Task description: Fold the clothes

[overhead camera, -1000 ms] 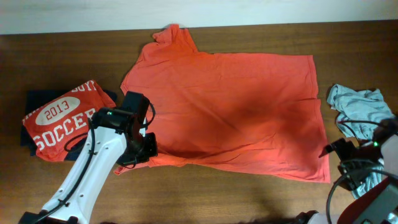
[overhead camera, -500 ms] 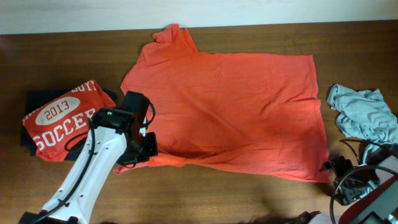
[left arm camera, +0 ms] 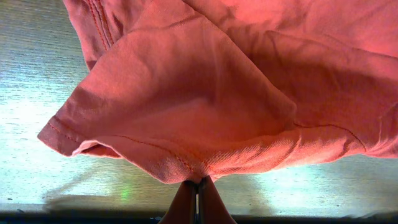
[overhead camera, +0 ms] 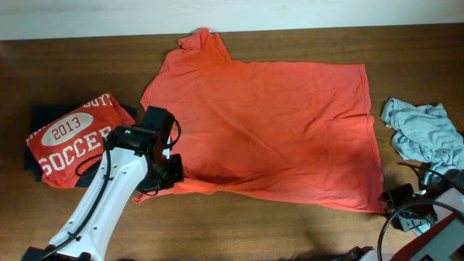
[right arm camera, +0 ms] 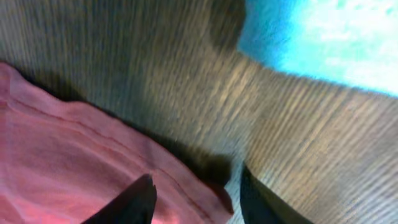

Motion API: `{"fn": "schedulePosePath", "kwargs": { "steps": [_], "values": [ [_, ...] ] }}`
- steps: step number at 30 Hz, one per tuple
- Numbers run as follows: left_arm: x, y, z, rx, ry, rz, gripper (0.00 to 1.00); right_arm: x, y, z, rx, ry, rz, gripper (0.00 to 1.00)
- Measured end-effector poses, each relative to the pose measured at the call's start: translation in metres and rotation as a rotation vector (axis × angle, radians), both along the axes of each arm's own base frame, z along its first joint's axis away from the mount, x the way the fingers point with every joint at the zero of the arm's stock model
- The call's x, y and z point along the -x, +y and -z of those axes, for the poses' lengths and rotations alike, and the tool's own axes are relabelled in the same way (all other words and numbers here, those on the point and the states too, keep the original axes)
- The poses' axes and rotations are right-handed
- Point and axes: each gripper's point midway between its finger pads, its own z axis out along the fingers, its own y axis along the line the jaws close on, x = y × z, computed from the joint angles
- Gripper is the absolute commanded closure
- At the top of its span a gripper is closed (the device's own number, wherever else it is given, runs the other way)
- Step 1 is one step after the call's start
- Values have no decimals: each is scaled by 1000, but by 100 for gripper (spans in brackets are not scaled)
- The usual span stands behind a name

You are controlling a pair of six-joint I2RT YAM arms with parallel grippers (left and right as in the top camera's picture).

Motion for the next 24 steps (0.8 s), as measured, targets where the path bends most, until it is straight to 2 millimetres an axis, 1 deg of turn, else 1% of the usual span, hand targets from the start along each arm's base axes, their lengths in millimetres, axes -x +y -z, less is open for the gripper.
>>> {"fn": "schedulePosePath", "kwargs": {
  "steps": [3, 6, 7, 8, 14, 16, 18, 21, 24],
  "values": [
    [0, 0, 0, 0, 1, 0, 99, 0, 11, -1, -52, -9, -11, 50],
    [0, 0, 0, 0, 1, 0, 99, 1, 20, -1, -96, -15, -22, 51],
    [0, 0, 0, 0, 1, 0, 99, 1, 21, -2, -102, -18, -25, 55],
    [0, 0, 0, 0, 1, 0, 99, 1, 22, -2, -104, -19, -29, 61],
    [0, 0, 0, 0, 1, 0, 99, 4, 29, 2, -134, -15, -34, 91],
    [0, 0, 0, 0, 1, 0, 99, 5, 31, 3, -140, -12, -42, 96],
    [0, 0, 0, 0, 2, 0, 99, 7, 35, 3, -151, -8, -62, 96],
    [3, 2, 0, -12, 13, 0, 99, 20, 49, -3, -208, 37, -88, 96],
    [7, 6, -6, -34, 28, 9, 99, 23, 53, -20, -221, 44, -118, 96]
  ]
}}
